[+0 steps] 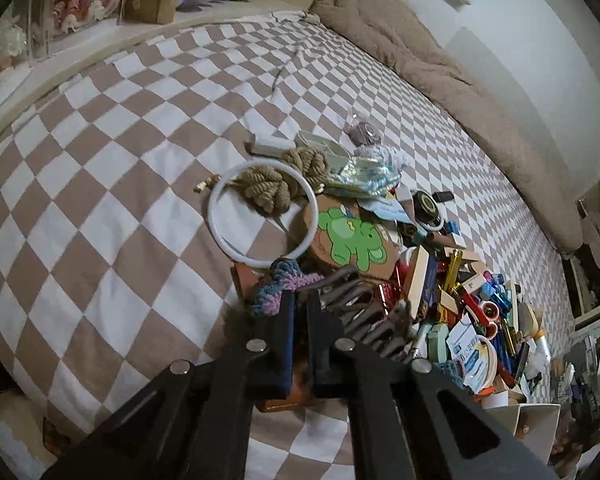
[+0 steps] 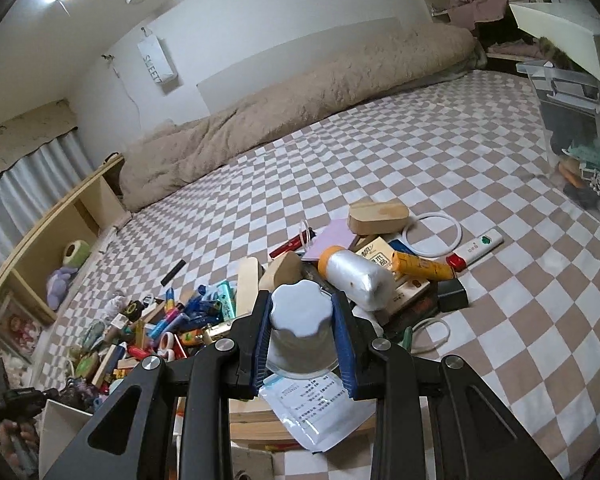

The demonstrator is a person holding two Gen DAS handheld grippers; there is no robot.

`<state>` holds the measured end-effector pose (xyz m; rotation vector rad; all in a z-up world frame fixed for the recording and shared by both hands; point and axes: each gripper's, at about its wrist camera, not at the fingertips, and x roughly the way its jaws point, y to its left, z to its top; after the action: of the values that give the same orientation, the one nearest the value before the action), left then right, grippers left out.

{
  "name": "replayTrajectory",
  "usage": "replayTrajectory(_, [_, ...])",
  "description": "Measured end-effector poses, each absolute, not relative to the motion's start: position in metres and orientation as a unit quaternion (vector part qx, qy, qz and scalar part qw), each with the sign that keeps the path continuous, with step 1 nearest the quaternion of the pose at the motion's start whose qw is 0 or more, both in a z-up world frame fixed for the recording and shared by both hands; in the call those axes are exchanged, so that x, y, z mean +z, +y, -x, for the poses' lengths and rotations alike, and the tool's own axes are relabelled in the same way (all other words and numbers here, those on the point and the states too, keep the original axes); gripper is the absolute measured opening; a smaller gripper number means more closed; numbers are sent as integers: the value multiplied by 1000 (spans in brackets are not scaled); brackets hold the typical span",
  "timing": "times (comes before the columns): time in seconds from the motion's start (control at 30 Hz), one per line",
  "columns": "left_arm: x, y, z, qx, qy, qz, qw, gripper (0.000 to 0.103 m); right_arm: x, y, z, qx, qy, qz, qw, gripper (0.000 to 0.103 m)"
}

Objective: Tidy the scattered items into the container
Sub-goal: 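Grasp the coiled brown cord with the left gripper while the right gripper grasps the white flower-shaped cap, then lift the coiled brown cord with the left gripper while the right gripper holds the white cap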

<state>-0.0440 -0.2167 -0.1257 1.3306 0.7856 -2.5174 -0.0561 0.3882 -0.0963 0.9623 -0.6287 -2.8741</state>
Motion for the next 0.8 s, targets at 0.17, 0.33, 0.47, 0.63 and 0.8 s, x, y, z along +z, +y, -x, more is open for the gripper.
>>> replayTrajectory(0.17, [-113, -218, 41, -859, 254, -432, 103, 6, -93, 389, 54, -929, -208, -306, 24, 30])
replayTrajectory(0.33, [-85, -209, 36, -881, 235, -399, 93, 5, -89, 391, 52, -929, -214, -300, 28, 30])
replayTrajectory(0.47, [-61, -195, 30, -900, 223, -369, 67, 5, -85, 389, 50, -931, -214, -296, 32, 30])
replayTrajectory(0.63, [-28, -170, 22, -924, 200, -325, 26, 5, -79, 387, 47, -933, -213, -289, 38, 30])
replayTrajectory(0.8, [0, -142, 13, -944, 164, -286, -13, 5, -77, 386, 46, -934, -211, -286, 42, 30])
